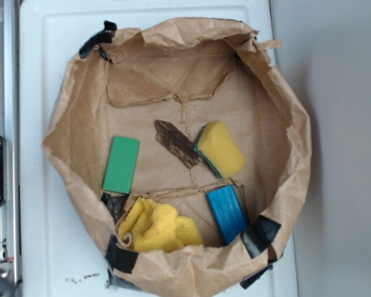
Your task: Grab the wood chip.
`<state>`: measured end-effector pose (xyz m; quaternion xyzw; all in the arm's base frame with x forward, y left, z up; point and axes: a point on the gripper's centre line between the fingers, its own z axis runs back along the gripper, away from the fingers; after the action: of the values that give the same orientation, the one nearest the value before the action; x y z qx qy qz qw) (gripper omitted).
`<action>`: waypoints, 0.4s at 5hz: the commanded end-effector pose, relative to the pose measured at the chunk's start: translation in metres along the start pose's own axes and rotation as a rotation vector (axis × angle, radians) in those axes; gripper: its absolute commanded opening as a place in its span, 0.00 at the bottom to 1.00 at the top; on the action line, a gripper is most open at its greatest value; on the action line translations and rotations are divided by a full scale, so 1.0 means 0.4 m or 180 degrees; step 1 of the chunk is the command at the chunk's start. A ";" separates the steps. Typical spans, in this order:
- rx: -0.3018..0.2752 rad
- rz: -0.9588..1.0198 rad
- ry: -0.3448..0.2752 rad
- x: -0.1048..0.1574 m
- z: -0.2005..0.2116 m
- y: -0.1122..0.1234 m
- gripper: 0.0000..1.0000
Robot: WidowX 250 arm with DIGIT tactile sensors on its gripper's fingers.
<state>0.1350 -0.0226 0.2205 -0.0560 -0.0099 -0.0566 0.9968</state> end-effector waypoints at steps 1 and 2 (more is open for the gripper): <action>-0.0307 -0.0572 0.0069 0.155 -0.059 0.015 1.00; -0.0338 -0.0591 -0.0021 0.173 -0.058 0.020 1.00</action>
<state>0.2017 -0.0288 0.1862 -0.1117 0.0104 -0.1557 0.9814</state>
